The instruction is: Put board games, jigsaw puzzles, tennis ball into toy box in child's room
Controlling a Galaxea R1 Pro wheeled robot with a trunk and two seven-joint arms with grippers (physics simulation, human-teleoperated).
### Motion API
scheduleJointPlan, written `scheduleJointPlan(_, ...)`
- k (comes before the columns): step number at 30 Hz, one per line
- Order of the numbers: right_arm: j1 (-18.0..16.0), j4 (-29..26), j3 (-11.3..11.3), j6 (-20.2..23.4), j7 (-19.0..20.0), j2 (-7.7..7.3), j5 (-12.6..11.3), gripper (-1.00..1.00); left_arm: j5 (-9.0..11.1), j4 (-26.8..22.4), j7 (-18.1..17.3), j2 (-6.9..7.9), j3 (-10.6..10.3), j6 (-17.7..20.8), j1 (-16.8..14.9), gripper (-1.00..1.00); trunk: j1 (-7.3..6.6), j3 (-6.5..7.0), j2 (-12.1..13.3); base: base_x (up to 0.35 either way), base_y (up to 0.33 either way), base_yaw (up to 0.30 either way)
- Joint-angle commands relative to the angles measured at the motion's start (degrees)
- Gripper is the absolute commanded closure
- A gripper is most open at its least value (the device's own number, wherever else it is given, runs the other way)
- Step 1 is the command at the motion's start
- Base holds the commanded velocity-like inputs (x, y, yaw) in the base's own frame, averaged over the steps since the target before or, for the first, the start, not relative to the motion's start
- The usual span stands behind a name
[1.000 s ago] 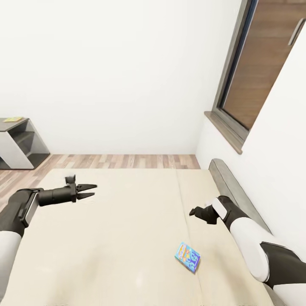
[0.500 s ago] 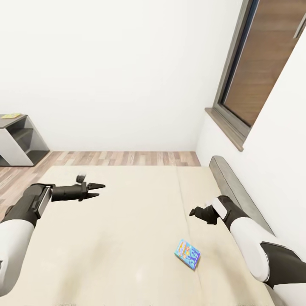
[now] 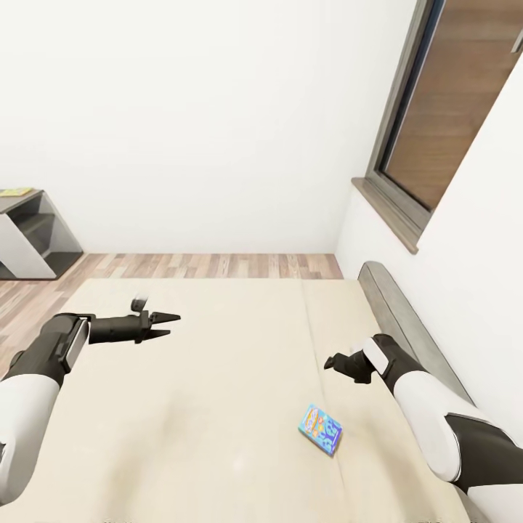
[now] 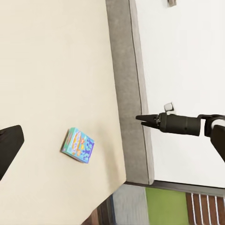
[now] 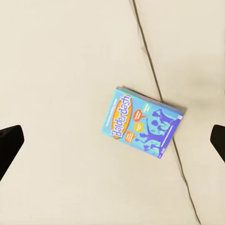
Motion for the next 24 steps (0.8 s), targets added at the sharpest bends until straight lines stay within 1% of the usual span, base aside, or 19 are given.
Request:
scheduleJointPlan(1, 0.0, -0.1, -0.2, 0.2, -0.1, 0.01, -0.2, -1.00, 0.2, 0.0, -0.2, -0.03, 0.0, 0.5, -0.1, -1.00, 0.03, -0.20, -0.1, 0.000, 0.000, 0.000)
scheduleJointPlan(15, -0.2, -0.5, -0.2, 0.0, -0.1, -0.06, -0.2, -1.00, 0.3, -0.5, -1.3, 0.16, 0.1, 0.8, -0.1, -1.00, 0.03, -1.51, -0.1, 0.000, 0.000, 0.000)
scheduleJointPlan(19, -0.2, -1.7, -0.2, 0.2, -0.1, -0.06, -0.2, -1.00, 0.3, -0.7, -3.3, 0.26, 0.1, 0.8, -0.2, -1.00, 0.03, -1.88, -0.1, 0.000, 0.000, 0.000)
scheduleJointPlan(23, -0.3, -2.9, -0.2, 0.3, -0.1, -0.07, -0.2, -1.00, 0.2, -1.8, -6.3, 0.33, 0.1, 0.8, -0.2, -1.00, 0.03, -2.26, -0.1, 0.000, 0.000, 0.000)
scheduleJointPlan(24, -0.4, -3.4, -0.3, 0.4, -0.1, -0.07, -0.2, -1.00, 0.2, -2.7, -7.6, 0.35, 0.0, 0.8, -0.2, -1.00, 0.03, -2.35, -0.1, 0.000, 0.000, 0.000)
